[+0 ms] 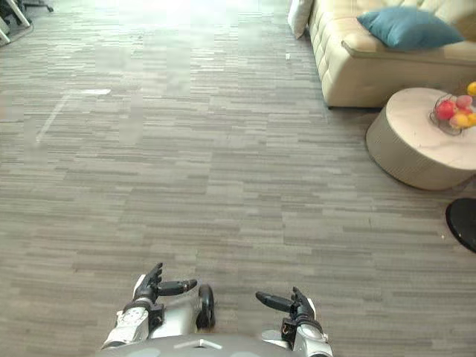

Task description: Pick up cushions and gather them together orderly.

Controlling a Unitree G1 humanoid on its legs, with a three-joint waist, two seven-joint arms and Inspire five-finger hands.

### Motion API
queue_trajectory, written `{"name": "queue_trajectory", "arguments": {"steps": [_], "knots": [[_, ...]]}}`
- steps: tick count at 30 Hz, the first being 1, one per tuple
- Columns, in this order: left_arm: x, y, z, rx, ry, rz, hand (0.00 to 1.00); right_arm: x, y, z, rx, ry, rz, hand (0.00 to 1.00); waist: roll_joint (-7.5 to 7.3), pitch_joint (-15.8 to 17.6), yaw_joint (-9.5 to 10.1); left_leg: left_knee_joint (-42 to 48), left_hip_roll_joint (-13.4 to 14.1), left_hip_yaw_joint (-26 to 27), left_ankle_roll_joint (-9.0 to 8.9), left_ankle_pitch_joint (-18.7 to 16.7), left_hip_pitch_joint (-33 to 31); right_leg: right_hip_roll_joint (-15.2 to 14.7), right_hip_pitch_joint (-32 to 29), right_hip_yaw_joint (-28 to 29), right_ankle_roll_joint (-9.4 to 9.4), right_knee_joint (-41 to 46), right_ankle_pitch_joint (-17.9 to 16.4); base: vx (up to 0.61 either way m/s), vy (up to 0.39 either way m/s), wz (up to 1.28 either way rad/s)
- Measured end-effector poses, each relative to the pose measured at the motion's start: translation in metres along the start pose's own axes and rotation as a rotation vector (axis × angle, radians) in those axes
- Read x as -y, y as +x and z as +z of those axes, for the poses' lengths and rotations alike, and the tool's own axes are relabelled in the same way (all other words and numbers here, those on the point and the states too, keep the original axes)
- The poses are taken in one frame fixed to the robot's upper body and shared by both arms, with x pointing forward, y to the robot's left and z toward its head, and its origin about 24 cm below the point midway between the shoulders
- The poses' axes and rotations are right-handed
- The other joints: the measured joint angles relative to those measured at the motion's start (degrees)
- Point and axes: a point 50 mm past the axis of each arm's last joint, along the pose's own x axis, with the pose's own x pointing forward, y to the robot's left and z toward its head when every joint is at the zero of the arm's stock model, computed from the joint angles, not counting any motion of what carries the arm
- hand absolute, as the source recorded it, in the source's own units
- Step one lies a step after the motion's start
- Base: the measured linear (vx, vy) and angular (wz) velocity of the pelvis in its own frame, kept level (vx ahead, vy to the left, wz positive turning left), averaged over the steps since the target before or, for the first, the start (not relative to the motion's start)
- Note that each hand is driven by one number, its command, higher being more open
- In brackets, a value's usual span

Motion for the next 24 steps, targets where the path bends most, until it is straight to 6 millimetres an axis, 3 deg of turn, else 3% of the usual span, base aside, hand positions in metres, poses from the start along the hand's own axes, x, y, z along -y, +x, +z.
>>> {"name": "queue_trajectory", "arguments": {"steps": [2, 3, 4, 5, 6, 7, 8, 9, 10, 11, 12, 13, 15, 16, 18, 20, 21, 22, 23, 24], "knots": [[0.008, -0.001, -0.003, -0.012, 0.044, -0.027, 1.0, 0.004, 0.0, 0.013, 0.063, 0.004, -0.011, 1.0, 1.6, 0.4, -1.18, -4.4, 1.9, -2.3, -0.95, -1.7, 6.7, 2.4, -8.4, -3.8, -1.3, -5.2, -5.4, 0.58, -0.019, 0.4], [0.01, -0.001, -0.004, -0.014, 0.05, -0.035, 1.0, 0.005, 0.0, 0.015, 0.076, 0.004, -0.012, 1.0, 1.88, 0.6, -1.46, -5.2, 2.6, -3.0, -1.02, -2.1, 8.2, 3.3, -10.9, -4.2, -1.43, -9.2, -6.3, 0.71, -0.098, 0.62], [0.011, -0.001, -0.006, -0.023, 0.055, -0.041, 1.0, 0.005, 0.001, 0.02, 0.093, 0.007, -0.012, 1.0, 2.12, 0.9, -2.19, -6.3, 4.0, -3.9, -1.27, -3.2, 10.8, 4.7, -14.0, -4.6, -0.83, -20.1, -6.0, 0.49, -0.114, 0.47], [0.011, -0.001, -0.007, -0.026, 0.056, -0.041, 1.0, 0.005, 0.002, 0.023, 0.101, 0.005, -0.011, 1.0, 2.09, 0.9, -2.52, -6.8, 4.6, -4.1, -1.71, -3.5, 11.9, 5.1, -14.7, -4.7, -0.11, -25.7, -4.9, 0.62, -0.189, 0.59], [0.009, -0.001, -0.007, -0.027, 0.064, -0.04, 1.0, 0.004, 0.002, 0.023, 0.102, 0.006, -0.011, 1.0, 1.05, 1.2, -2.91, -8.9, 4.8, -4.0, -3.1, -4.4, 15.3, 4.7, -14.8, -5.7, 2.19, -42.8, 0.5, 0.67, -0.256, 0.45], [0.009, -0.001, -0.007, -0.026, 0.07, -0.04, 1.0, 0.004, 0.002, 0.023, 0.101, 0.014, -0.011, 1.0, 0.62, 1.5, -3.01, -10.0, 4.8, -4.0, -4.17, -5.3, 17.8, 4.3, -14.7, -6.2, 2.14, -47.6, 7.6, 0.85, -0.336, 0.32], [0.014, -0.001, -0.008, -0.035, 0.059, -0.051, 1.0, 0.006, 0.003, 0.027, 0.1, 0.0, -0.015, 1.0, 2.34, 1.4, -2.45, -11.2, 6.7, -3.8, -4.43, -5.5, 21.0, 5.9, -14.2, -7.4, -4.79, -44.4, 12.3, 0.72, -0.281, 0.07], [0.019, -0.001, -0.006, -0.026, 0.051, -0.065, 1.0, 0.005, 0.004, 0.031, 0.112, 0.005, -0.017, 1.0, 2.96, 1.7, -2.44, -10.9, 6.9, -3.6, -4.59, -4.3, 21.2, 5.7, -15.4, -7.4, -4.96, -40.4, 9.3, 0.7, -0.26, -0.01], [0.024, -0.002, -0.005, -0.024, 0.047, -0.082, 1.0, 0.006, 0.003, 0.034, 0.126, 0.038, -0.022, 1.0, 3.01, 1.8, -3.05, -10.8, 6.8, -3.5, -5.86, -2.3, 22.3, 4.7, -16.6, -7.3, -5.48, -34.5, 4.6, 0.52, -0.195, 0.08], [0.025, -0.002, -0.005, -0.025, 0.045, -0.087, 1.0, 0.005, 0.003, 0.035, 0.13, 0.047, -0.022, 1.0, 3.05, 1.8, -3.36, -10.7, 6.9, -3.6, -6.9, -1.5, 23.1, 4.4, -16.7, -7.4, -6.17, -32.2, 2.5, 0.73, -0.297, 0.06], [0.03, -0.003, -0.006, -0.026, 0.037, -0.097, 1.0, 0.006, 0.003, 0.034, 0.125, 0.042, -0.022, 1.0, 3.62, 1.3, -3.45, -7.8, 7.8, -3.8, -9.08, -0.1, 23.9, 4.5, -16.2, -7.7, -7.17, -28.2, -2.3, 0.58, -0.245, -0.02], [0.033, -0.003, -0.007, -0.029, 0.03, -0.102, 1.0, 0.005, 0.003, 0.032, 0.118, 0.04, -0.019, 1.0, 4.38, 0.8, -3.27, -4.1, 8.9, -4.6, -9.83, 0.3, 23.1, 5.4, -15.0, -8.0, -7.3, -27.9, -4.4, 0.75, -0.331, 0.03], [0.036, -0.003, -0.004, -0.021, 0.011, -0.105, 1.0, 0.005, 0.003, 0.03, 0.106, 0.03, -0.016, 1.0, 5.0, 0.6, -3.65, 14.8, 11.3, -9.1, -16.73, 4.9, 14.6, 6.5, -11.0, -9.3, -6.81, -30.2, -7.3, 0.48, -0.225, 0.15], [0.038, -0.004, -0.001, -0.007, -0.042, -0.104, 1.0, 0.01, 0.002, 0.027, 0.094, 0.02, -0.024, 1.0, 6.2, 0.5, -3.34, 33.6, 14.0, -10.3, -17.69, 8.1, 5.9, 9.2, -6.5, -9.5, -7.33, -34.2, -7.5, 0.36, -0.147, -0.08], [0.03, -0.004, 0.002, 0.015, -0.101, -0.067, 1.0, 0.009, 0.002, 0.025, 0.084, 0.013, -0.026, 1.0, 6.6, 0.7, -2.66, 49.3, 17.3, -6.9, -17.12, 6.2, -1.2, 12.2, 0.7, -8.5, -8.32, -39.1, -8.0, 0.57, -0.136, -0.38], [0.019, -0.005, 0.003, 0.035, -0.108, -0.03, 1.0, 0.003, 0.001, 0.02, 0.074, -0.001, -0.009, 1.0, 5.26, 0.8, -2.05, 51.7, 18.1, -1.6, -14.52, 2.5, -6.5, 13.5, 7.8, -6.0, -9.06, -44.5, -8.5, 0.49, -0.056, -0.58], [0.015, -0.004, 0.005, 0.046, -0.109, -0.02, 1.0, 0.001, 0.001, 0.019, 0.071, -0.012, -0.001, 1.0, 4.88, 0.8, -1.51, 48.6, 18.1, 1.2, -11.74, 0.5, -9.9, 13.7, 11.0, -4.6, -8.72, -47.9, -8.0, 0.38, -0.008, -0.62], [0.014, -0.004, 0.008, 0.061, -0.115, -0.015, 1.0, -0.001, 0.0, 0.019, 0.069, -0.015, 0.002, 1.0, 4.84, 0.8, -1.15, 45.2, 17.9, 3.1, -10.57, -0.7, -12.2, 13.7, 13.0, -3.7, -8.54, -50.0, -7.8, 0.72, 0.03, -0.76], [0.015, -0.004, 0.014, 0.095, -0.13, -0.013, 1.0, -0.002, 0.001, 0.018, 0.061, -0.012, 0.003, 1.0, 4.86, 1.0, -0.01, 34.3, 16.3, 6.1, -8.44, -2.4, -16.1, 13.2, 17.2, -1.6, -7.72, -54.1, -7.1, 0.53, 0.038, -0.59], [0.015, -0.004, 0.016, 0.101, -0.131, -0.014, 1.0, -0.002, 0.001, 0.017, 0.059, -0.012, 0.003, 1.0, 4.71, 1.0, 0.25, 31.8, 15.7, 6.3, -8.35, -2.5, -16.5, 12.9, 17.8, -1.2, -7.7, -54.8, -7.1, 0.67, 0.128, -0.65]]}}
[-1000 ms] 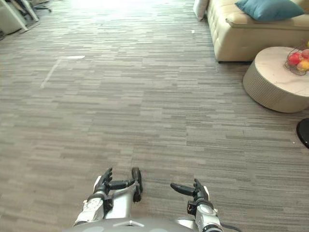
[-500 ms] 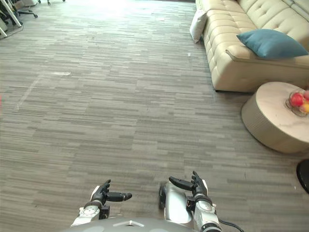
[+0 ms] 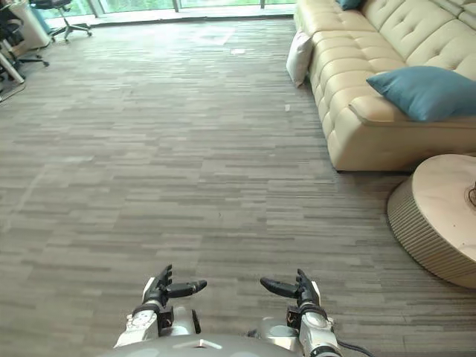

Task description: Pick up cushions and gather them together orderly.

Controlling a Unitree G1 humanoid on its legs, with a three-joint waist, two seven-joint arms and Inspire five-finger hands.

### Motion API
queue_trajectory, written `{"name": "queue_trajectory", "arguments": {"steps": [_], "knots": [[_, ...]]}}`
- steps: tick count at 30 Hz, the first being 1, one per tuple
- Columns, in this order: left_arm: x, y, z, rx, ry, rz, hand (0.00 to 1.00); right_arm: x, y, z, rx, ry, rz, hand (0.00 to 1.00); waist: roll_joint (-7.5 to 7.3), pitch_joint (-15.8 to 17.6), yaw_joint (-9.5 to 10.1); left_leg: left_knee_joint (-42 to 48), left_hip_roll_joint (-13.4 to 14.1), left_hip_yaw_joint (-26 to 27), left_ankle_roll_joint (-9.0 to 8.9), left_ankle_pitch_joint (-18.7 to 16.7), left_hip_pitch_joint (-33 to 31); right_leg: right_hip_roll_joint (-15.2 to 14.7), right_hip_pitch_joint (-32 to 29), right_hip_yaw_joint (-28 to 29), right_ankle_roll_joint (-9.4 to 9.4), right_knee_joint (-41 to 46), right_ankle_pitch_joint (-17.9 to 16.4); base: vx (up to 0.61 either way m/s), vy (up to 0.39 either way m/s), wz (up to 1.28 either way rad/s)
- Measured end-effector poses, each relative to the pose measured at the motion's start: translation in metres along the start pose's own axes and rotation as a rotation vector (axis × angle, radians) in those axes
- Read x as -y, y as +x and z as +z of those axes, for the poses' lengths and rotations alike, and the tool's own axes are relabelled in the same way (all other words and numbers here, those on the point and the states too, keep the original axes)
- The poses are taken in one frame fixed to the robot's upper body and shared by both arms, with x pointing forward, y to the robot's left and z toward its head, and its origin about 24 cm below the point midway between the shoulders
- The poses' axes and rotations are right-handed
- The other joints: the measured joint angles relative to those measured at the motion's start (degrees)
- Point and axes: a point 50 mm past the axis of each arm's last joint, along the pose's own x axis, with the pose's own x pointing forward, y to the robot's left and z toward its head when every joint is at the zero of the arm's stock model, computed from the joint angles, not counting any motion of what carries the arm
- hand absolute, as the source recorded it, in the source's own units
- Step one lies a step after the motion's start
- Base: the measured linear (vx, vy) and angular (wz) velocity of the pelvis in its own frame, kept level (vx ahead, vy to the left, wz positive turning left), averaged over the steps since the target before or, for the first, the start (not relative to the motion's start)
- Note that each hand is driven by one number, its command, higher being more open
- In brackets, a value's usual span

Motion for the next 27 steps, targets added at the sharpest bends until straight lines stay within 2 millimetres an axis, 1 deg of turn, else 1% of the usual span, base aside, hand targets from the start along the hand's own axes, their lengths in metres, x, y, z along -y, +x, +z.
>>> {"name": "queue_trajectory", "arguments": {"steps": [1, 2, 3, 4, 5, 6, 7, 8, 9, 10, 11, 12, 13, 14, 15, 16, 17, 18, 19, 20, 21, 22, 23, 24, 25, 26, 27], "knots": [[0.001, 0.001, 0.003, 0.011, 0.001, -0.002, 1.0, -0.002, 0.0, -0.002, -0.011, 0.002, 0.002, 1.0, -0.52, 0.3, 0.34, -13.1, -3.6, -0.5, 0.22, 1.6, -1.4, -1.2, 2.9, 0.6, 0.37, -2.6, 0.1, 0.57, 0.157, -0.57], [0.001, 0.0, 0.001, 0.001, 0.011, -0.005, 1.0, -0.001, 0.0, -0.004, -0.018, -0.002, 0.001, 1.0, -0.01, 0.1, 0.51, -29.3, -6.6, -1.6, 0.08, 8.5, -1.5, -1.4, 5.4, 1.8, 1.92, -5.2, 0.1, 0.69, 0.199, -0.6], [0.001, 0.0, 0.0, -0.003, 0.014, -0.008, 1.0, 0.001, 0.0, -0.004, -0.019, -0.008, -0.001, 1.0, 0.5, 0.1, 0.67, -33.1, -6.9, -2.2, 0.43, 11.0, -1.7, -1.1, 6.3, 2.3, 2.43, -5.8, 0.0, 0.62, 0.19, -0.73], [0.0, 0.0, -0.005, -0.027, 0.016, -0.008, 1.0, 0.003, 0.001, -0.005, -0.028, -0.026, -0.004, 1.0, 0.71, 0.2, 1.7, -34.5, -7.2, -3.8, 4.75, 20.0, -1.2, -0.8, 8.3, 4.1, 3.33, -6.7, -0.4, 0.65, 0.176, -0.44], [-0.009, 0.004, 0.0, -0.027, 0.028, 0.016, 1.0, -0.007, 0.0, -0.009, -0.043, -0.024, 0.016, 1.0, -1.96, -0.5, 1.6, -34.4, -9.2, -3.6, 7.7, 20.5, -0.8, -3.4, 8.7, 4.2, 5.13, -6.4, 0.4, 0.75, 0.202, -0.33], [-0.009, 0.004, 0.001, -0.026, 0.028, 0.017, 1.0, -0.007, 0.0, -0.008, -0.042, -0.024, 0.017, 1.0, -2.04, -0.5, 1.59, -34.3, -9.3, -3.6, 7.76, 20.5, -0.9, -3.5, 8.6, 4.2, 5.27, -6.3, 0.5, 0.49, 0.121, 0.09], [-0.01, 0.005, 0.003, -0.023, 0.037, 0.016, 1.0, -0.008, 0.0, -0.011, -0.053, -0.023, 0.019, 1.0, -2.91, -0.4, 1.53, -31.8, -9.8, -3.8, 8.21, 18.4, -1.6, -4.4, 7.8, 5.0, 7.27, -4.1, 2.1, 0.45, 0.146, 0.15], [-0.012, 0.005, 0.002, -0.029, 0.04, 0.015, 1.0, -0.008, -0.002, -0.018, -0.071, -0.021, 0.017, 1.0, -3.64, -0.9, 1.55, -26.8, -10.4, -3.5, 8.87, 13.8, -1.5, -5.3, 6.9, 6.4, 8.12, 1.5, 3.6, 0.33, 0.116, 0.18], [-0.013, 0.005, 0.0, -0.035, 0.043, 0.018, 1.0, -0.008, -0.003, -0.019, -0.075, -0.02, 0.016, 1.0, -4.04, -1.3, 1.51, -25.2, -11.0, -3.3, 9.16, 11.5, -0.9, -6.0, 6.1, 6.5, 8.59, 5.6, 3.9, 0.55, 0.191, 0.15], [-0.019, 0.004, -0.003, -0.047, 0.053, 0.03, 1.0, -0.007, -0.004, -0.025, -0.091, -0.019, 0.014, 1.0, -4.98, -1.9, 1.5, -24.1, -12.4, -3.0, 8.91, 7.6, 1.4, -7.3, 2.4, 6.3, 10.55, 17.5, 5.1, 0.45, 0.151, 0.09], [-0.021, 0.003, -0.005, -0.056, 0.059, 0.034, 1.0, -0.007, -0.004, -0.026, -0.098, -0.02, 0.014, 1.0, -5.59, -2.1, 1.38, -24.3, -13.3, -2.8, 9.15, 6.1, 2.9, -8.5, -0.9, 6.4, 12.64, 25.8, 8.0, 0.68, 0.205, 0.11], [-0.021, 0.003, -0.008, -0.075, 0.066, 0.032, 1.0, -0.006, -0.004, -0.027, -0.102, -0.02, 0.014, 1.0, -6.01, -2.0, 0.81, -25.1, -14.8, -3.1, 9.72, 3.7, 6.2, -10.6, -7.0, 6.1, 15.74, 39.3, 15.9, 0.56, 0.148, 0.12], [-0.021, 0.003, -0.011, -0.093, 0.086, 0.029, 1.0, -0.004, -0.003, -0.023, -0.087, -0.028, 0.01, 1.0, -5.92, -1.9, 0.36, -25.9, -15.6, -3.3, 9.73, 2.4, 8.9, -12.3, -11.3, 4.9, 13.0, 47.9, 14.1, 0.66, 0.14, 0.16], [-0.019, 0.001, -0.016, -0.112, 0.107, 0.017, 1.0, -0.001, -0.002, -0.017, -0.063, -0.033, 0.006, 1.0, -5.22, -1.5, -0.2, -28.0, -16.0, -3.8, 9.69, 1.2, 13.5, -13.6, -15.7, 2.8, 8.65, 54.7, 10.3, 0.53, 0.062, 0.11], [-0.015, 0.001, -0.017, -0.114, 0.122, 0.003, 1.0, 0.003, -0.001, -0.012, -0.037, -0.037, -0.002, 1.0, -4.21, -1.2, -0.51, -30.9, -15.8, -4.5, 9.32, 0.6, 18.0, -13.7, -19.4, 0.8, 6.97, 56.4, 7.6, 0.65, 0.043, 0.23], [-0.012, -0.001, -0.02, -0.121, 0.133, -0.01, 1.0, 0.005, -0.001, -0.007, -0.01, -0.037, -0.007, 1.0, -2.97, -1.0, -0.96, -34.1, -15.2, -5.5, 8.91, 0.4, 22.4, -13.2, -23.8, -1.4, 6.45, 54.6, 4.8, 0.55, -0.006, 0.29], [-0.01, -0.001, -0.021, -0.123, 0.142, -0.018, 1.0, 0.006, -0.001, -0.003, 0.01, -0.036, -0.008, 1.0, -2.62, -1.0, -1.38, -35.4, -14.5, -6.2, 8.26, -0.1, 24.3, -12.5, -26.1, -2.3, 6.37, 52.2, 3.4, 0.55, -0.072, 0.43], [-0.008, -0.001, -0.022, -0.127, 0.143, -0.024, 1.0, 0.006, 0.0, -0.001, 0.02, -0.032, -0.01, 1.0, -2.51, -0.8, -1.74, -36.4, -13.8, -7.0, 8.16, -0.7, 26.5, -11.5, -29.1, -2.8, 6.08, 47.9, 1.9, 0.54, -0.136, 0.47], [-0.008, -0.002, -0.025, -0.139, 0.144, -0.028, 1.0, 0.006, 0.0, 0.004, 0.037, -0.028, -0.008, 1.0, -2.47, -0.7, -2.32, -37.4, -12.3, -7.8, 7.64, -1.5, 28.9, -9.9, -32.2, -3.2, 6.45, 37.5, 2.1, 0.62, -0.204, 0.64], [-0.008, -0.002, -0.026, -0.146, 0.148, -0.032, 1.0, 0.004, 0.0, 0.006, 0.044, -0.018, -0.006, 1.0, -2.68, -0.8, -3.07, -38.8, -11.1, -8.5, 6.04, -2.8, 31.0, -9.2, -33.0, -3.9, 8.61, 22.6, 4.8, 0.53, -0.209, 0.62], [-0.011, -0.002, -0.026, -0.144, 0.154, -0.031, 1.0, 0.003, 0.0, 0.005, 0.044, -0.016, -0.004, 1.0, -3.33, -0.7, -3.23, -39.9, -11.1, -8.8, 5.29, -3.2, 32.7, -9.2, -32.9, -4.1, 9.56, 14.6, 8.0, 0.58, -0.267, 0.5], [-0.012, -0.002, -0.027, -0.149, 0.157, -0.029, 1.0, 0.004, 0.001, 0.005, 0.038, -0.009, -0.007, 1.0, -3.83, -0.7, -3.52, -41.3, -10.9, -9.5, 4.26, -3.8, 35.1, -9.1, -32.0, -4.7, 8.21, 12.3, 17.6, 0.52, -0.245, 0.07], [-0.006, -0.003, -0.03, -0.164, 0.146, -0.036, 1.0, 0.005, 0.003, 0.01, 0.04, -0.008, -0.013, 1.0, -1.83, -0.4, -2.86, -42.2, -9.0, -9.5, 4.4, -3.5, 36.6, -7.1, -31.4, -5.9, 4.23, 13.3, 16.5, 0.77, -0.34, -0.07], [0.0, -0.001, -0.026, -0.153, 0.141, -0.053, 1.0, 0.005, 0.004, 0.013, 0.045, -0.002, -0.019, 1.0, -1.49, -0.1, -2.83, -42.4, -9.0, -9.5, 4.67, -1.4, 36.6, -7.2, -32.3, -6.0, 3.82, 16.3, 13.8, 0.62, -0.268, -0.06], [0.004, 0.0, -0.023, -0.143, 0.135, -0.063, 1.0, 0.005, 0.004, 0.015, 0.053, 0.034, -0.027, 1.0, -1.85, 0.4, -3.28, -42.7, -9.4, -9.3, 2.97, 1.4, 38.1, -8.7, -32.9, -6.3, 3.2, 21.4, 10.2, 0.8, -0.351, 0.14], [0.009, 0.0, -0.023, -0.142, 0.127, -0.073, 1.0, 0.006, 0.003, 0.014, 0.053, 0.041, -0.036, 1.0, -1.97, 0.2, -3.52, -41.7, -9.5, -9.8, 1.05, 3.2, 39.7, -9.7, -32.6, -6.2, 2.2, 26.0, 6.1, 0.55, -0.245, 0.17], [0.011, -0.001, -0.024, -0.143, 0.123, -0.076, 1.0, 0.008, 0.002, 0.012, 0.053, 0.035, -0.04, 1.0, -1.69, -0.2, -3.61, -40.1, -9.0, -10.5, 0.95, 3.3, 39.6, -9.7, -32.0, -6.3, 1.99, 26.6, 4.1, 0.54, -0.249, 0.14]]}}
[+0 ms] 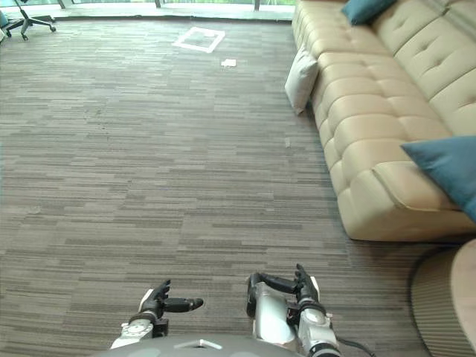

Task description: Pick up cushions and gather them together orderly.

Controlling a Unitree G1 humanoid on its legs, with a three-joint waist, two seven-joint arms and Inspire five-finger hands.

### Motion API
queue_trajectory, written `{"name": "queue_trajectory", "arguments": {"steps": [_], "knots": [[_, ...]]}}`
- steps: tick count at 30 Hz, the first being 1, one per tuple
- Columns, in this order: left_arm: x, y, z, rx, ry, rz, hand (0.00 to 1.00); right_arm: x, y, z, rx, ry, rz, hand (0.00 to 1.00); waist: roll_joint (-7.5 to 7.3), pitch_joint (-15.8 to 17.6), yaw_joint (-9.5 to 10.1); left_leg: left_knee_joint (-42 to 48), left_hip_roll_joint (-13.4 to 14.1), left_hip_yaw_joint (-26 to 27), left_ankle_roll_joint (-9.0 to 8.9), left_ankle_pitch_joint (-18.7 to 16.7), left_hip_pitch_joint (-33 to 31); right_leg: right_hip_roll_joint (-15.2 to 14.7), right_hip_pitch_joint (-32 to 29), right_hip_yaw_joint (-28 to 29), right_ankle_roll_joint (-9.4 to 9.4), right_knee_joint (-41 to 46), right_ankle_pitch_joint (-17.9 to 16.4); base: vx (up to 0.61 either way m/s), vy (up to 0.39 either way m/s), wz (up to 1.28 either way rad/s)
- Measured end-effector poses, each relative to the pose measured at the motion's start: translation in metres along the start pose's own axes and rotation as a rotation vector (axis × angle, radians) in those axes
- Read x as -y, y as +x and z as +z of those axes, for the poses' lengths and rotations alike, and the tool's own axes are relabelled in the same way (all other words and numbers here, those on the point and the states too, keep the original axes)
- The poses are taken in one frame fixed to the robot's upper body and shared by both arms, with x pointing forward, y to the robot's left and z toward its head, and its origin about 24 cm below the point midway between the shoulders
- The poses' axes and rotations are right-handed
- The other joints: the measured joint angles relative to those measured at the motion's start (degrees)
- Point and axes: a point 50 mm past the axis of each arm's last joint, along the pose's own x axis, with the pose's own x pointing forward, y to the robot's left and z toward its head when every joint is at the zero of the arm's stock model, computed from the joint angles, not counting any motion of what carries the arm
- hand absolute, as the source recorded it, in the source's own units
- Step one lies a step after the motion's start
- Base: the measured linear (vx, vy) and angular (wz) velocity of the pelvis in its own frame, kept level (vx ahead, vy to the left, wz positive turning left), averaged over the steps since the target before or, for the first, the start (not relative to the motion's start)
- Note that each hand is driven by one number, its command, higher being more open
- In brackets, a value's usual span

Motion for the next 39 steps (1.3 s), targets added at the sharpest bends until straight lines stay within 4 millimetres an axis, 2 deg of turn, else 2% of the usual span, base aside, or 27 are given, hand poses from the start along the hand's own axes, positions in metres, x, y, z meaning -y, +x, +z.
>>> {"name": "queue_trajectory", "arguments": {"steps": [1, 3, 4, 6, 7, 9, 10, 11, 13, 14, 15, 16, 18, 20, 21, 22, 23, 24, 27, 29, 30, 31, 32, 33, 35, 38, 39], "knots": [[0.002, 0.0, -0.001, -0.001, -0.003, -0.004, 1.0, 0.0, -0.001, -0.003, -0.005, 0.0, 0.0, 1.0, 0.44, -0.7, 0.06, 2.9, 0.4, -1.2, -0.14, -0.1, -0.9, 0.3, 1.0, -0.3, 0.22, -0.1, -2.4, 0.49, -0.237, 0.29], [0.01, -0.001, 0.002, 0.013, -0.028, -0.016, 1.0, 0.002, -0.003, -0.006, -0.013, 0.001, 0.001, 1.0, 1.84, -1.1, -0.27, 24.1, 3.8, -5.9, -7.13, 2.5, -10.3, 1.6, 6.1, -3.0, 0.19, -3.2, -4.8, 0.52, -0.234, 0.5], [0.013, -0.002, 0.005, 0.031, -0.07, -0.02, 1.0, 0.006, -0.005, -0.009, -0.019, -0.006, -0.007, 1.0, 2.82, -1.2, -0.19, 43.9, 7.7, -6.8, -10.31, 6.1, -19.8, 3.8, 10.5, -4.7, -0.2, -6.6, -5.6, 0.46, -0.141, 0.38], [0.008, -0.002, 0.01, 0.062, -0.105, -0.001, 1.0, 0.006, -0.005, -0.011, -0.03, -0.015, -0.003, 1.0, 3.37, -0.9, 0.46, 57.6, 11.9, -3.0, -9.48, 5.5, -25.6, 6.2, 16.6, -4.9, -1.02, -10.0, -6.4, 0.43, -0.093, 0.06], [0.002, -0.002, 0.013, 0.076, -0.113, 0.017, 1.0, 0.003, -0.007, -0.014, -0.039, -0.014, 0.005, 1.0, 2.19, -0.5, 0.77, 61.0, 13.5, 0.6, -6.9, 4.0, -28.6, 6.7, 20.8, -4.9, -1.76, -12.9, -7.3, 0.31, -0.045, -0.08], [-0.002, -0.003, 0.018, 0.107, -0.108, 0.025, 1.0, -0.001, -0.009, -0.02, -0.059, -0.004, 0.008, 1.0, 1.0, -1.2, 1.04, 57.3, 13.7, 6.2, -2.88, 0.3, -34.9, 6.7, 26.6, -4.5, -0.66, -19.0, -6.7, 0.44, -0.06, -0.09], [-0.002, -0.003, 0.02, 0.119, -0.109, 0.025, 1.0, -0.002, -0.009, -0.02, -0.06, -0.005, 0.008, 1.0, 1.02, -1.2, 1.19, 55.0, 13.6, 7.4, -2.42, -0.6, -36.4, 6.7, 27.9, -4.4, -0.33, -20.4, -6.5, 0.43, -0.032, -0.15], [-0.001, -0.003, 0.023, 0.138, -0.111, 0.021, 1.0, -0.003, -0.009, -0.021, -0.065, -0.011, 0.01, 1.0, 0.99, -1.1, 1.52, 47.7, 12.3, 9.3, -1.33, -1.8, -38.8, 6.4, 30.6, -4.0, 0.22, -23.4, -6.1, 0.48, 0.051, -0.21], [0.004, -0.002, 0.031, 0.166, -0.111, 0.003, 1.0, -0.006, -0.007, -0.022, -0.083, -0.012, 0.015, 1.0, -0.17, -0.3, 2.69, 23.5, 5.8, 9.1, -0.42, -0.2, -39.3, 4.6, 35.2, -2.1, 0.62, -26.9, -5.9, 0.58, 0.13, -0.34], [0.004, -0.002, 0.032, 0.168, -0.111, 0.003, 1.0, -0.006, -0.007, -0.022, -0.085, -0.012, 0.015, 1.0, -0.21, -0.3, 2.83, 20.9, 5.2, 8.8, -0.51, 0.5, -39.3, 4.5, 35.6, -1.8, 0.62, -27.2, -5.9, 0.5, 0.185, -0.63], [0.006, -0.001, 0.031, 0.159, -0.101, -0.004, 1.0, -0.003, -0.006, -0.023, -0.095, -0.03, 0.012, 1.0, 0.86, -0.5, 3.68, 7.3, 2.8, 5.6, 0.24, 11.5, -39.0, 5.4, 37.2, 1.6, 2.67, -28.4, -5.4, 0.55, 0.211, -0.78], [0.002, -0.001, 0.03, 0.154, -0.091, 0.003, 1.0, -0.005, -0.005, -0.024, -0.104, -0.033, 0.017, 1.0, 0.95, -0.9, 3.9, 7.6, 2.1, 4.5, 4.2, 16.3, -38.5, 5.1, 38.1, 3.8, 3.6, -28.5, -5.5, 0.57, 0.212, -0.71], [-0.007, 0.002, 0.034, 0.149, -0.069, 0.022, 1.0, -0.015, -0.006, -0.025, -0.101, -0.014, 0.033, 1.0, -1.93, -1.2, 3.02, 10.4, 0.6, 5.2, 4.83, 12.3, -39.2, 2.4, 37.3, 5.1, 4.98, -26.6, -4.7, 0.51, 0.165, -0.16], [-0.011, 0.003, 0.036, 0.145, -0.057, 0.031, 1.0, -0.013, -0.009, -0.033, -0.121, -0.011, 0.027, 1.0, -3.28, -1.2, 3.42, 16.0, -0.4, 6.6, 5.63, 5.5, -38.3, -0.7, 32.5, 7.3, 6.05, -12.1, -4.1, 0.58, 0.206, -0.13], [-0.015, 0.003, 0.032, 0.129, -0.051, 0.04, 1.0, -0.012, -0.01, -0.035, -0.129, -0.004, 0.024, 1.0, -4.04, -1.4, 3.26, 16.6, -2.0, 7.5, 6.22, 2.6, -35.8, -3.7, 28.0, 7.9, 9.1, 0.4, -1.1, 0.66, 0.224, -0.17], [-0.015, 0.004, 0.029, 0.114, -0.044, 0.043, 1.0, -0.012, -0.01, -0.034, -0.124, -0.012, 0.026, 1.0, -4.33, -1.4, 3.12, 16.1, -3.1, 8.0, 6.52, 1.0, -33.5, -5.7, 24.8, 8.1, 10.28, 8.6, 2.0, 0.56, 0.18, -0.16], [-0.015, 0.004, 0.026, 0.095, -0.026, 0.04, 1.0, -0.012, -0.009, -0.033, -0.12, -0.016, 0.026, 1.0, -4.33, -1.3, 2.97, 15.5, -3.7, 8.2, 6.77, -0.2, -31.4, -6.8, 22.6, 7.8, 10.31, 14.4, 2.3, 0.59, 0.147, -0.12], [-0.018, 0.003, 0.018, 0.061, -0.001, 0.049, 1.0, -0.008, -0.007, -0.027, -0.102, -0.031, 0.029, 1.0, -3.69, -0.9, 2.43, 12.4, -4.5, 8.1, 6.93, -2.1, -25.3, -7.8, 18.0, 6.0, 7.73, 23.0, 0.1, 0.35, 0.053, -0.07], [-0.023, 0.0, 0.003, 0.016, 0.002, 0.066, 1.0, -0.001, -0.004, -0.017, -0.055, -0.059, 0.021, 1.0, -1.39, -0.4, 1.75, 5.2, -3.4, 7.7, 5.9, -2.2, -16.0, -5.3, 9.8, -0.1, 3.6, 22.9, -4.4, 0.63, 0.022, 0.07], [-0.023, 0.0, -0.002, -0.008, 0.008, 0.064, 1.0, -0.004, 0.0, -0.004, -0.011, -0.066, 0.029, 1.0, -0.97, 0.1, 0.4, 1.8, -0.6, 7.5, 5.72, -2.1, -11.2, -1.6, 1.2, -3.3, 3.36, 7.1, -5.4, 0.59, -0.135, 0.39], [-0.023, 0.0, -0.002, -0.009, 0.01, 0.064, 1.0, -0.004, 0.0, -0.003, -0.01, -0.065, 0.03, 1.0, -0.99, 0.1, 0.37, 1.6, -0.5, 7.5, 5.72, -2.1, -11.0, -1.5, 0.9, -3.2, 3.59, 6.1, -5.2, 0.55, -0.182, 0.33], [-0.021, -0.001, -0.004, -0.018, 0.032, 0.051, 1.0, -0.006, 0.0, 0.0, 0.002, -0.062, 0.035, 1.0, -1.23, 0.3, 0.12, -0.1, 0.2, 7.6, 5.25, -2.3, -8.7, -0.4, -0.7, -2.7, 5.35, -5.9, -1.0, 0.46, -0.197, 0.32], [-0.023, -0.001, -0.004, -0.019, 0.05, 0.044, 1.0, -0.007, 0.0, -0.001, 0.001, -0.06, 0.039, 1.0, -2.15, 0.5, -0.32, -1.7, 0.0, 7.8, 4.05, -2.7, -6.4, -0.1, -0.3, -2.3, 5.96, -15.5, 6.9, 0.71, -0.298, 0.37], [-0.019, -0.001, -0.006, -0.031, 0.048, 0.036, 1.0, -0.007, 0.001, 0.001, 0.0, -0.064, 0.038, 1.0, -1.28, 0.7, -0.42, -3.3, 1.7, 7.7, 2.08, -3.5, -3.3, 1.8, 1.6, -2.9, 0.18, -15.8, 13.3, 0.69, -0.272, 0.03], [-0.013, 0.001, 0.0, -0.008, 0.04, 0.022, 1.0, -0.009, 0.004, 0.008, 0.017, -0.057, 0.039, 1.0, -0.73, 1.2, 0.01, -3.9, 0.9, 6.3, 1.45, -2.9, -3.1, 2.6, 0.4, -2.2, 0.0, -12.3, 9.6, 0.5, -0.163, -0.21], [-0.003, 0.001, 0.0, -0.007, 0.022, -0.004, 1.0, -0.007, 0.001, 0.001, -0.003, -0.014, 0.022, 1.0, -0.67, 0.4, -0.59, 1.8, 1.7, 7.2, -1.42, 0.3, -1.3, 2.8, 1.1, -1.6, -1.13, -3.0, -1.1, 0.45, -0.17, -0.1], [-0.002, 0.001, 0.002, 0.001, 0.009, -0.003, 1.0, -0.007, 0.0, -0.001, -0.009, -0.014, 0.023, 1.0, -0.51, 0.3, -0.86, 14.2, 4.1, 4.7, -5.05, 1.0, -6.1, 3.6, 3.7, -2.2, -0.91, -4.5, -2.6, 0.55, -0.255, 0.05]]}}
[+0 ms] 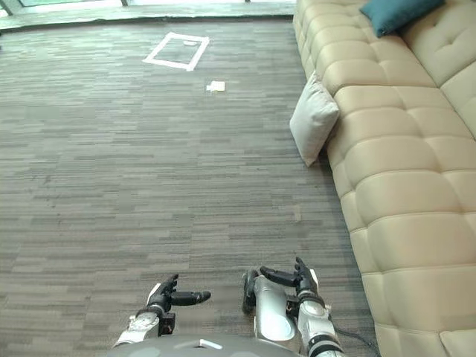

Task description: Pick up cushions and gather them together orderly.

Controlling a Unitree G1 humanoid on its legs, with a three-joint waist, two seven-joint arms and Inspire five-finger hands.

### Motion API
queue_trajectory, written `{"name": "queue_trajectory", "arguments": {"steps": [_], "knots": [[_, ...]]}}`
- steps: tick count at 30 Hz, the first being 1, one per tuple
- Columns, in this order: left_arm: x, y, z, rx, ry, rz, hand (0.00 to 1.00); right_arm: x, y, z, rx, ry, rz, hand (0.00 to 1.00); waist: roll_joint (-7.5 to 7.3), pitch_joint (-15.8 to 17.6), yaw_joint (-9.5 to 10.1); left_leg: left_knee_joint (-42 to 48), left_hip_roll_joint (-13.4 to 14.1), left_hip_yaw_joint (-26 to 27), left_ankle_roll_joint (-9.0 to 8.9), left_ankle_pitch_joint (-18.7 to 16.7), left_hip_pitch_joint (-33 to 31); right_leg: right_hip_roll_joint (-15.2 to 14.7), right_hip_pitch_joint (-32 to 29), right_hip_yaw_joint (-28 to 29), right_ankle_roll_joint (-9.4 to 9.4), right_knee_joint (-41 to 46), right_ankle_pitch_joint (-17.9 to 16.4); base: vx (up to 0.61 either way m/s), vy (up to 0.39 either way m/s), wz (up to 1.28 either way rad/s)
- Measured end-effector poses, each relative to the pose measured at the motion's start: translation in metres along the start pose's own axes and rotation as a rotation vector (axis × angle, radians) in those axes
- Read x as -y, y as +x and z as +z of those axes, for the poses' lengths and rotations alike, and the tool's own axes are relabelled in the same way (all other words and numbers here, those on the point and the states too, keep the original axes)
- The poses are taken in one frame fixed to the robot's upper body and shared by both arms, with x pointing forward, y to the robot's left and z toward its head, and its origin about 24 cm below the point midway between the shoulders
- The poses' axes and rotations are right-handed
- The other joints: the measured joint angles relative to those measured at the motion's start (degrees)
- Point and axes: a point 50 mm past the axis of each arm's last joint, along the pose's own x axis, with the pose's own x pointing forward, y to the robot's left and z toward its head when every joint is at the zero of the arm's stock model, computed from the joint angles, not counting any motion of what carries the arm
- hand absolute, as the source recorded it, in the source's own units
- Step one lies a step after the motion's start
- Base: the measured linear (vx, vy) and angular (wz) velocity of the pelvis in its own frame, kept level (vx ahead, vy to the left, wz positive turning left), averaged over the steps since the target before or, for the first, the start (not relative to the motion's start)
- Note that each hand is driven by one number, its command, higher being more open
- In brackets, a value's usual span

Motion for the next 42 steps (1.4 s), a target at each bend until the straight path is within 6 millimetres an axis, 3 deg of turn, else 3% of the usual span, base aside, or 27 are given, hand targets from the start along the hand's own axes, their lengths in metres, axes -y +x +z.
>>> {"name": "queue_trajectory", "arguments": {"steps": [1, 2, 4, 5, 8, 10, 11, 12, 13, 14, 15, 16, 19, 21, 22, 24, 26, 28, 30, 31, 32, 34, 36, 37, 38, 41, 42], "knots": [[0.0, 0.0, 0.002, 0.007, -0.012, 0.001, 1.0, 0.0, -0.001, -0.001, -0.004, 0.001, 0.002, 1.0, 0.17, 0.0, -0.08, 6.9, 1.3, -1.7, -2.24, 1.2, -3.2, 0.5, 1.3, -0.4, -0.06, -1.0, -0.3, 0.52, -0.252, 0.18], [0.002, 0.0, 0.006, 0.03, -0.061, 0.009, 1.0, 0.002, -0.003, -0.004, -0.005, 0.001, -0.004, 1.0, 1.28, 0.0, -0.06, 25.6, 4.2, -5.3, -5.09, 4.2, -11.7, 2.3, 4.8, -0.9, -0.29, -3.8, -0.6, 0.32, -0.152, 0.1], [-0.001, -0.002, 0.011, 0.061, -0.123, 0.035, 1.0, 0.004, -0.004, -0.003, 0.0, -0.016, -0.007, 1.0, 2.37, 0.3, 0.71, 43.0, 7.5, -5.0, -4.64, 3.8, -19.2, 5.0, 10.0, -0.4, -1.69, -6.8, -1.6, 0.4, -0.111, -0.3], [-0.009, -0.002, 0.015, 0.083, -0.153, 0.069, 1.0, 0.002, -0.005, -0.008, -0.015, -0.018, -0.001, 1.0, 1.35, 0.7, 1.53, 48.3, 8.8, -1.9, -2.89, 2.6, -23.8, 6.2, 15.2, 1.5, -2.89, -9.5, -2.6, 0.41, -0.06, -0.59], [-0.014, -0.004, 0.02, 0.131, -0.175, 0.09, 1.0, -0.001, -0.006, -0.01, -0.024, -0.011, 0.001, 1.0, 0.81, 0.5, 2.35, 42.9, 8.9, 3.4, 1.26, -0.6, -29.7, 6.3, 20.6, 4.0, -2.91, -14.0, -3.1, 0.41, -0.019, -0.51], [-0.013, -0.005, 0.027, 0.17, -0.182, 0.087, 1.0, -0.002, -0.006, -0.011, -0.029, -0.014, 0.003, 1.0, 0.86, 0.4, 3.13, 30.9, 7.2, 6.6, 2.89, -2.3, -33.5, 5.9, 24.6, 6.3, -1.88, -18.3, -2.6, 0.53, 0.059, -0.6], [-0.01, -0.005, 0.03, 0.184, -0.187, 0.079, 1.0, -0.004, -0.006, -0.011, -0.03, -0.018, 0.008, 1.0, 0.73, 0.5, 3.78, 17.8, 4.3, 7.1, 3.17, -2.0, -34.9, 5.2, 27.6, 7.8, -0.49, -20.8, -2.6, 0.43, 0.096, -0.61], [-0.007, -0.004, 0.033, 0.189, -0.189, 0.073, 1.0, -0.005, -0.007, -0.013, -0.036, -0.015, 0.011, 1.0, 0.27, 0.5, 4.36, 9.7, 2.0, 6.8, 3.71, -0.7, -35.1, 4.5, 29.1, 8.8, 0.84, -21.9, -3.2, 0.69, 0.193, -0.68], [-0.005, -0.003, 0.033, 0.185, -0.185, 0.066, 1.0, -0.005, -0.007, -0.016, -0.048, -0.016, 0.009, 1.0, 0.05, 0.2, 4.42, -0.1, -1.0, 6.3, 5.31, 4.0, -35.0, 3.9, 30.9, 9.7, 2.57, -22.9, -4.1, 0.74, 0.238, -0.57], [-0.004, -0.003, 0.032, 0.173, -0.18, 0.061, 1.0, -0.002, -0.008, -0.019, -0.058, -0.019, 0.004, 1.0, 0.76, -0.4, 4.42, -4.4, -2.0, 6.2, 7.33, 8.6, -35.2, 4.2, 32.0, 10.7, 4.07, -22.7, -5.0, 0.77, 0.255, -0.61], [-0.004, -0.003, 0.029, 0.16, -0.178, 0.062, 1.0, 0.0, -0.008, -0.02, -0.065, -0.024, 0.0, 1.0, 1.35, -0.8, 4.85, -3.6, -2.1, 4.7, 11.15, 13.9, -35.2, 4.4, 32.7, 11.8, 5.1, -22.5, -5.7, 0.67, 0.195, -0.52], [-0.014, 0.0, 0.033, 0.156, -0.155, 0.081, 1.0, -0.009, -0.008, -0.023, -0.079, -0.01, 0.014, 1.0, -1.77, -1.6, 4.6, 0.1, -3.7, 5.5, 12.92, 10.3, -35.4, 1.6, 33.4, 13.0, 6.06, -21.5, -5.8, 0.54, 0.14, -0.39], [-0.018, 0.0, 0.031, 0.145, -0.137, 0.087, 1.0, -0.011, -0.011, -0.029, -0.092, 0.0, 0.02, 1.0, -3.3, -2.5, 4.87, 4.7, -4.7, 6.7, 13.01, 2.3, -34.3, -1.0, 29.1, 13.2, 8.76, -8.5, -3.9, 0.66, 0.217, -0.16], [-0.016, 0.0, 0.022, 0.098, -0.077, 0.071, 1.0, -0.008, -0.011, -0.032, -0.098, -0.02, 0.019, 1.0, -3.75, -2.6, 4.05, 2.4, -8.1, 7.1, 13.19, -2.6, -27.1, -5.9, 18.7, 12.8, 11.39, 18.6, 5.1, 0.6, 0.201, 0.02], [-0.016, 0.0, 0.021, 0.095, -0.075, 0.07, 1.0, -0.008, -0.011, -0.032, -0.097, -0.023, 0.019, 1.0, -3.71, -2.6, 4.04, 2.3, -8.2, 7.1, 13.26, -2.7, -26.7, -6.1, 18.3, 12.7, 11.26, 19.6, 5.0, 0.7, 0.195, 0.0], [-0.012, -0.001, 0.011, 0.054, -0.071, 0.064, 1.0, 0.004, -0.009, -0.024, -0.067, -0.05, -0.005, 1.0, -1.41, -2.2, 3.65, -4.0, -8.6, 7.1, 12.8, -4.4, -16.1, -8.0, 8.7, 7.7, 6.94, 31.5, 1.6, 0.61, 0.1, -0.07], [-0.013, -0.002, 0.006, 0.039, -0.068, 0.066, 1.0, 0.006, -0.007, -0.018, -0.04, -0.054, -0.01, 1.0, -0.23, -2.0, 3.5, -7.2, -8.1, 6.9, 12.47, -4.2, -12.2, -7.6, 4.6, 5.3, 5.96, 30.1, -0.5, 0.43, 0.017, 0.06], [-0.013, -0.002, 0.0, 0.009, -0.038, 0.059, 1.0, 0.005, -0.004, -0.008, -0.011, -0.061, -0.006, 1.0, 0.31, -1.4, 2.6, -10.0, -6.1, 6.9, 12.44, -4.1, -6.8, -5.6, -1.1, 0.8, 4.46, 17.1, -2.6, 0.63, -0.125, 0.29], [-0.015, -0.002, -0.004, -0.006, -0.024, 0.056, 1.0, 0.001, -0.003, -0.007, -0.006, -0.068, 0.006, 1.0, -0.66, -1.6, 2.17, -12.2, -5.9, 6.5, 10.91, -4.4, -3.6, -4.0, -3.3, -1.1, 5.33, -1.4, 2.4, 0.58, -0.177, 0.43], [-0.021, -0.003, -0.006, -0.011, -0.015, 0.064, 1.0, 0.0, -0.004, -0.011, -0.018, -0.077, 0.014, 1.0, -2.16, -1.8, 1.84, -13.1, -6.8, 5.9, 8.37, -5.2, -1.8, -3.7, -3.2, -0.3, 2.83, -9.1, 13.9, 0.43, -0.178, 0.19], [-0.018, -0.003, -0.009, -0.026, -0.022, 0.061, 1.0, -0.001, -0.001, -0.006, -0.013, -0.081, 0.019, 1.0, -0.79, -1.6, 2.17, -13.7, -4.8, 5.2, 6.7, -6.1, -0.1, -2.3, -3.2, -0.5, -0.6, -6.5, 13.1, 0.52, -0.233, -0.06], [-0.01, -0.002, -0.007, -0.026, -0.03, 0.041, 1.0, 0.001, 0.0, 0.0, 0.008, -0.094, 0.012, 1.0, 0.86, -1.5, 2.39, -12.9, -3.4, 4.7, 5.77, -5.2, 0.0, -1.0, -3.4, -0.6, -0.78, -4.7, 9.1, 0.49, -0.247, -0.1], [-0.005, -0.001, -0.005, -0.02, -0.033, 0.029, 1.0, 0.006, 0.0, -0.001, -0.001, -0.06, -0.009, 1.0, 1.09, -1.4, 1.45, -7.8, -1.9, 3.3, 2.96, -3.6, -0.4, -1.4, -2.0, -1.6, -1.11, -1.2, 3.8, 0.47, -0.279, 0.27], [-0.004, -0.001, -0.004, -0.014, -0.047, 0.03, 1.0, 0.006, -0.002, -0.005, -0.01, -0.061, -0.011, 1.0, 1.08, -1.4, 1.14, 1.0, 0.1, 1.3, 1.29, -2.8, -2.7, -0.9, 1.0, -2.4, -0.64, -1.8, 1.7, 0.35, -0.248, 0.32], [-0.003, -0.001, 0.0, 0.002, -0.059, 0.03, 1.0, 0.006, -0.005, -0.009, -0.015, -0.056, -0.01, 1.0, 1.15, -1.4, 1.2, 13.2, 3.0, -1.0, -2.83, -0.3, -7.1, 0.0, 4.6, -3.1, -0.61, -3.6, 0.7, 0.33, -0.231, 0.28], [-0.002, -0.002, 0.004, 0.031, -0.109, 0.037, 1.0, 0.006, -0.007, -0.014, -0.024, -0.059, -0.011, 1.0, 1.56, -1.6, 1.42, 30.6, 7.3, -0.8, -3.08, -1.4, -14.7, 2.4, 9.7, -3.3, -0.83, -7.0, -0.1, 0.25, -0.126, -0.06], [-0.001, -0.003, 0.005, 0.044, -0.117, 0.038, 1.0, 0.006, -0.008, -0.015, -0.026, -0.054, -0.013, 1.0, 1.47, -1.8, 1.46, 33.5, 8.2, 0.5, -1.58, -3.3, -18.2, 3.1, 12.2, -2.8, -0.82, -8.7, -0.6, 0.25, -0.04, -0.23]]}}
